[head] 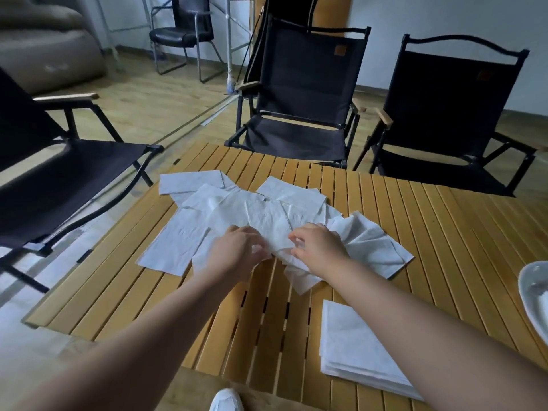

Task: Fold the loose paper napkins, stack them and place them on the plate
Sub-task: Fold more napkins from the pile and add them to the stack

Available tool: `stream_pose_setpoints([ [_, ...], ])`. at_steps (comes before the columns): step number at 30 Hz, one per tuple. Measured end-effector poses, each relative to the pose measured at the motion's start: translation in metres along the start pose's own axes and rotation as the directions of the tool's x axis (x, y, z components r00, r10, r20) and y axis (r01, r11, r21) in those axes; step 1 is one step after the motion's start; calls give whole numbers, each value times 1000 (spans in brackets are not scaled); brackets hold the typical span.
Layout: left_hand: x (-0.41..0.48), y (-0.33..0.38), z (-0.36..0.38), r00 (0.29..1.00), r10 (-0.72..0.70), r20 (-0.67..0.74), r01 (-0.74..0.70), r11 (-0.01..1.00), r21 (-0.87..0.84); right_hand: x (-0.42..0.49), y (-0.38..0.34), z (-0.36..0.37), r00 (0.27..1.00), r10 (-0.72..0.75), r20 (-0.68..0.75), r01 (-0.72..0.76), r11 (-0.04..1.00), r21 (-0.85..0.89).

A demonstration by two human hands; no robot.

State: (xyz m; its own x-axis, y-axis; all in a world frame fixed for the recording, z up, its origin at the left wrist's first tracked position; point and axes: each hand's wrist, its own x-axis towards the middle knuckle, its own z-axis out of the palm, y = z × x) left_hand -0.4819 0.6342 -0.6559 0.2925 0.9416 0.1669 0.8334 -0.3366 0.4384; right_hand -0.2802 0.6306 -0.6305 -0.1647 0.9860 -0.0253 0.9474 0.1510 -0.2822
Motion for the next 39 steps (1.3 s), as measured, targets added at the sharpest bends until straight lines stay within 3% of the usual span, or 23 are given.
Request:
stream_pose_setpoints([
  [11, -1, -6, 3, 996, -58, -73, 44, 984, -172, -4, 1, 0, 996, -35, -82, 31, 999, -43],
  [18, -8, 7, -4, 996, 34, -80, -46, 988, -147, -17, 0, -9, 998, -53, -46, 56, 997, 54],
  [22, -7, 37, -12, 990, 107, -91, -125, 967, -222, -26, -3, -17, 983, -114, -145, 122, 991, 47],
  [31, -6, 64, -16, 991, 62, 118, -24, 954, -298, -69, 24, -51, 982, 60, -181, -5, 957, 290],
  [39, 0, 82, -4, 982, 44, 184, 31, 922, -387, -111, 57, -93, 933, 295, -204, -139, 823, 550],
])
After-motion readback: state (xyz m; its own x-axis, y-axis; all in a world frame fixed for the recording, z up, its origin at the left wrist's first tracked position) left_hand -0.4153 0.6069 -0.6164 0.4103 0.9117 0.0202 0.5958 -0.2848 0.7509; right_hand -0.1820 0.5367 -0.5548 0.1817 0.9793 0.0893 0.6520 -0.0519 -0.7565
